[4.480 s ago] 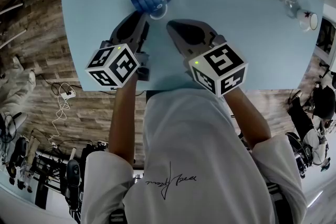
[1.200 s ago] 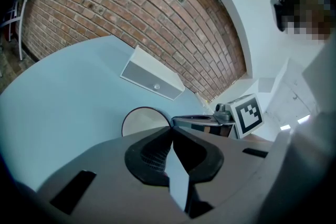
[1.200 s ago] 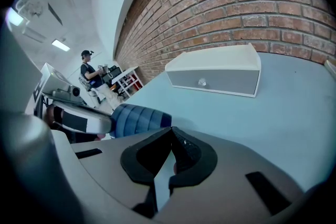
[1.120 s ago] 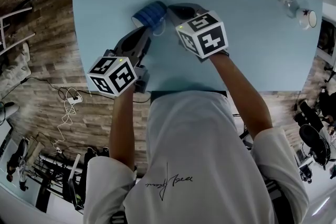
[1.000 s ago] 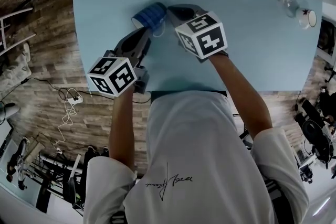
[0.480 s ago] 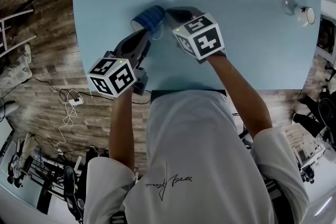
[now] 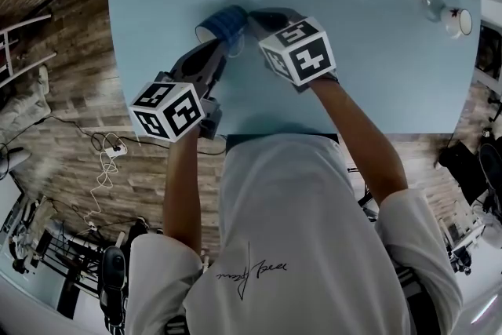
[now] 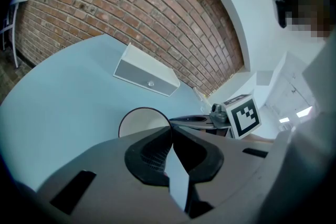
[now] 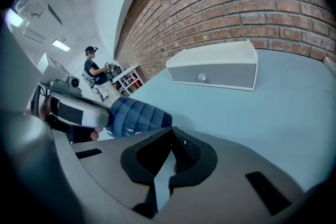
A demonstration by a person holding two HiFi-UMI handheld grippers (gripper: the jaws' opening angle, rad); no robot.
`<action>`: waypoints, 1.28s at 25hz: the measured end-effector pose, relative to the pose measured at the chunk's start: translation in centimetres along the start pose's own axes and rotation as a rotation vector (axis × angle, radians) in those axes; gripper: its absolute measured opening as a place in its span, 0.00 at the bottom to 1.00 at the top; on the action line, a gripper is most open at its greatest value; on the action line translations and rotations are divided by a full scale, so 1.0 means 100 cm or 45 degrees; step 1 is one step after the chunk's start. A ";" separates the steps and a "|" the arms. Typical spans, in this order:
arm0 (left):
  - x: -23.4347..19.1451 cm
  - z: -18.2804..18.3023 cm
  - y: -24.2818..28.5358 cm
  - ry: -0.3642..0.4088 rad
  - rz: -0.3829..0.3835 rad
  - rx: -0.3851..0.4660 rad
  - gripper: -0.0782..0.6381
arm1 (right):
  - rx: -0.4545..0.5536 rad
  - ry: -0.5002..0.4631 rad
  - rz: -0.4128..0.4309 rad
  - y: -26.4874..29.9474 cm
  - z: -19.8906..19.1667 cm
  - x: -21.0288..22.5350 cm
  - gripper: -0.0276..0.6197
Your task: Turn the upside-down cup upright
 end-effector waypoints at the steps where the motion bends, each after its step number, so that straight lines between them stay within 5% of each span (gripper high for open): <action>1: 0.000 0.001 0.001 0.001 0.001 -0.002 0.14 | 0.000 0.003 0.000 0.000 0.000 0.001 0.08; 32: 0.013 0.013 0.019 0.054 -0.019 -0.064 0.14 | 0.008 0.070 -0.018 0.003 -0.004 0.012 0.08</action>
Point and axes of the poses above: the fingertips, and each gripper's own axes: y forward along the fingers, x to its right, z out of its top, the point moved 8 cm from there along -y, backward along the fingers, and after that the axes turned 15 degrees about x, right-handed, at the moved point
